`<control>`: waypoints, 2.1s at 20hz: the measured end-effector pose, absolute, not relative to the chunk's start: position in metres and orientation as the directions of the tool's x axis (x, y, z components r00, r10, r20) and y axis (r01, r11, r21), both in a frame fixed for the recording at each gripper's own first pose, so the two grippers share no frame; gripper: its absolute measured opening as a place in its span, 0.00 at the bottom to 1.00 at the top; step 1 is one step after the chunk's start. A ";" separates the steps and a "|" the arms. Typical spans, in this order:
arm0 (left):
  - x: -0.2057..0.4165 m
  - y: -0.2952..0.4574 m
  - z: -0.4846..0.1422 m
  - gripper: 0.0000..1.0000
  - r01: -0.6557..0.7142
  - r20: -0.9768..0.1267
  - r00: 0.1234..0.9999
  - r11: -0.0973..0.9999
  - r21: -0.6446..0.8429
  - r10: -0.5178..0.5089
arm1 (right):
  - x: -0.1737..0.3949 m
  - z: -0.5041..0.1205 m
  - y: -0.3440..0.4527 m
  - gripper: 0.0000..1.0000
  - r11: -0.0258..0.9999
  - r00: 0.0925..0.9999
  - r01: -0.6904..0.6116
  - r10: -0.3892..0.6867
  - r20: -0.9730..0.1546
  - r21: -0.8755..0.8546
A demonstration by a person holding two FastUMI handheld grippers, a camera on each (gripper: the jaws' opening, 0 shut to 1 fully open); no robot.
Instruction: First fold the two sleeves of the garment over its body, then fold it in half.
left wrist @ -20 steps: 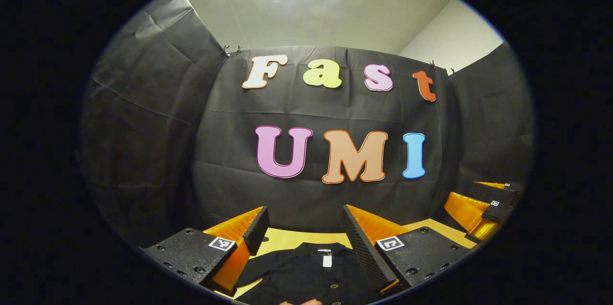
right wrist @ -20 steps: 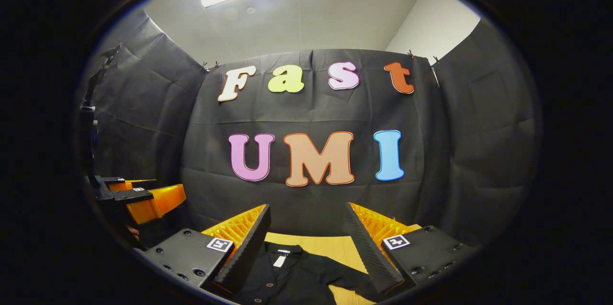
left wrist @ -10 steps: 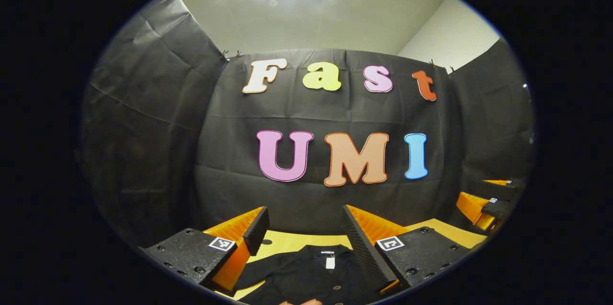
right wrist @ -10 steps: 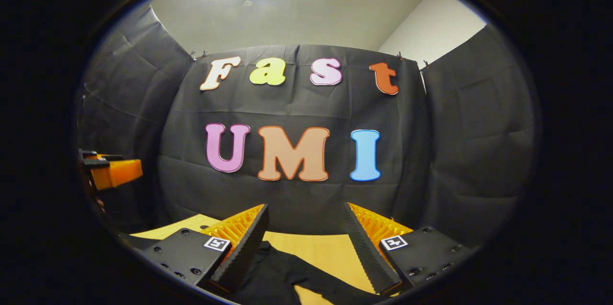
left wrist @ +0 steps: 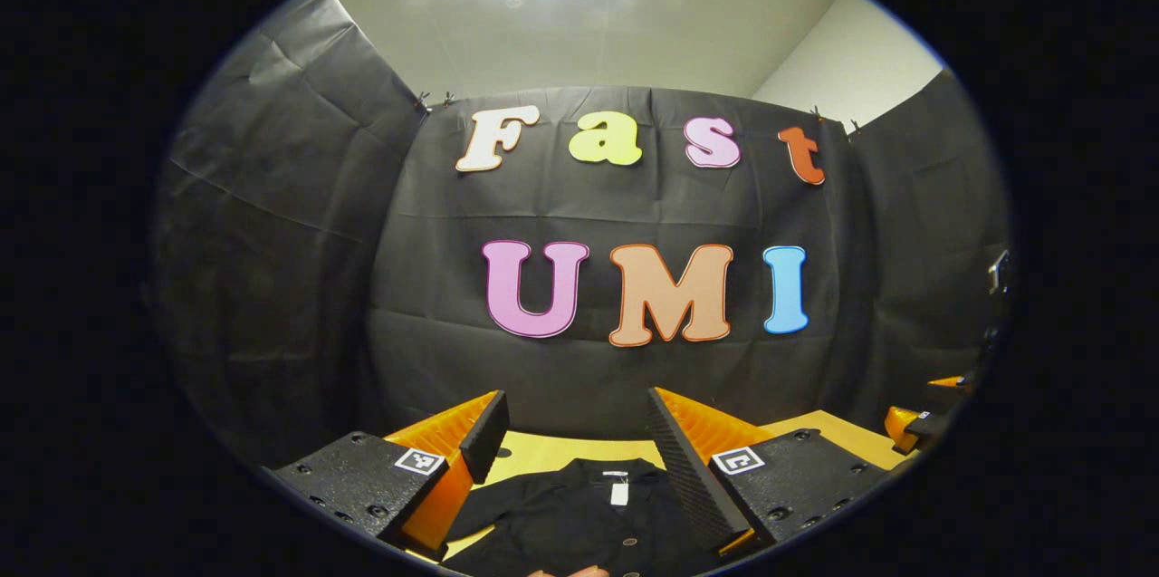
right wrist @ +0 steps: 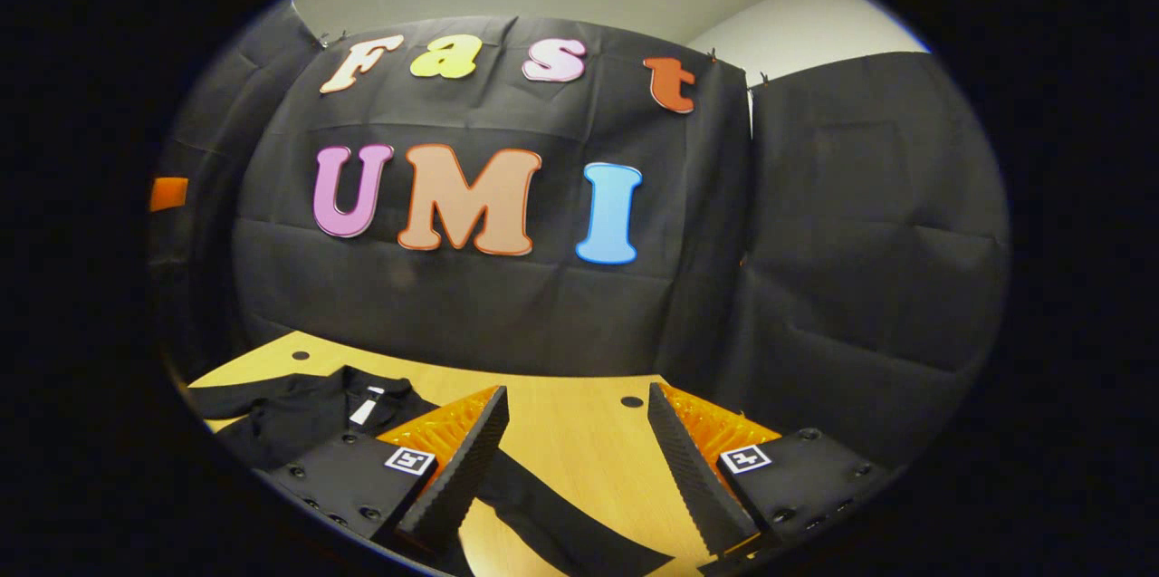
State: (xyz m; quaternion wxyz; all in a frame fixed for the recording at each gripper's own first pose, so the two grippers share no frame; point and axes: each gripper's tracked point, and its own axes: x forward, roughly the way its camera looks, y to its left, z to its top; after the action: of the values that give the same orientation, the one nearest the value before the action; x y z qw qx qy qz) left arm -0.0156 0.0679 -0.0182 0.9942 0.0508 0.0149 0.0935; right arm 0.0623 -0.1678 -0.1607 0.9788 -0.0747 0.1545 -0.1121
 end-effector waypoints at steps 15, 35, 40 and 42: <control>-0.005 0.038 -0.034 0.90 -0.205 -0.052 0.976 0.969 0.140 0.214 | 0.013 -0.351 -0.262 1.00 0.946 0.622 0.113 -0.305 -0.721 -0.302; 0.008 -0.014 -0.053 0.90 -0.216 -0.060 0.972 0.961 0.173 0.229 | -0.045 -0.435 -0.257 0.50 0.999 0.345 0.035 -0.045 -0.938 -0.036; 0.000 0.013 -0.052 0.90 -0.235 -0.055 0.968 0.959 0.159 0.247 | -0.046 -0.435 -0.250 0.05 0.991 0.361 0.125 -0.085 -0.929 -0.042; -0.003 0.030 -0.051 0.90 -0.236 -0.051 0.968 0.959 0.157 0.247 | -0.037 -0.425 -0.247 0.03 0.984 0.415 0.176 -0.100 -0.904 -0.029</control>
State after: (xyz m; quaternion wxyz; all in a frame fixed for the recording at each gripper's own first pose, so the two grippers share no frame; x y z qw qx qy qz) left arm -0.0027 0.0302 -0.0506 0.9890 0.0752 0.0352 0.1222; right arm -0.0372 -0.2469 -0.4247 0.8405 0.0352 0.5344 -0.0821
